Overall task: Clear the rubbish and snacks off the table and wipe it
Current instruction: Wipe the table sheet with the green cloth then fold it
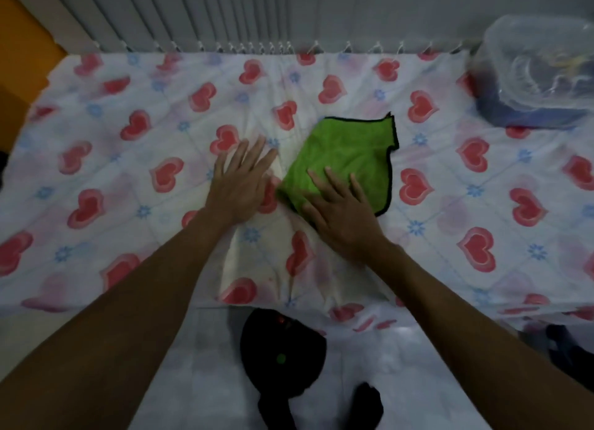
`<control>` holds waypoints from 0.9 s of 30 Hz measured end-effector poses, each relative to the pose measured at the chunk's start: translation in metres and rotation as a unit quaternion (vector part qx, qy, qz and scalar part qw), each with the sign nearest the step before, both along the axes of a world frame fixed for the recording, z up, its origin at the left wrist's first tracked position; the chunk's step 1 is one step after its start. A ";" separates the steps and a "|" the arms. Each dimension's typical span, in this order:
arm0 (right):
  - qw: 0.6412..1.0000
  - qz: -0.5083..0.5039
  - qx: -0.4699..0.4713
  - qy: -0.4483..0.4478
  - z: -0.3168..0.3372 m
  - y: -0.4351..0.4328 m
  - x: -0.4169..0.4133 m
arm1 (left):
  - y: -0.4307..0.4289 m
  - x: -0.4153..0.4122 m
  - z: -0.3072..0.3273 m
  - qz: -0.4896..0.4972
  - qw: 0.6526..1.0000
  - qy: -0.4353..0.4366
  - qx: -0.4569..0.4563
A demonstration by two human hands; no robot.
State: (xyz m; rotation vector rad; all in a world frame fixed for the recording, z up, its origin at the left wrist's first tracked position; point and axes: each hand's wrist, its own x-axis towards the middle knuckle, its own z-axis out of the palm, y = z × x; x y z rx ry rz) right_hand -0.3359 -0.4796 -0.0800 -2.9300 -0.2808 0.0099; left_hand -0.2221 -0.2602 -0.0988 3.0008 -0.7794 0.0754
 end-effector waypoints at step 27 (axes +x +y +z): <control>0.957 -0.064 0.253 -0.130 0.103 0.053 -0.052 | 0.022 -0.030 0.033 -0.023 0.995 0.025 -0.090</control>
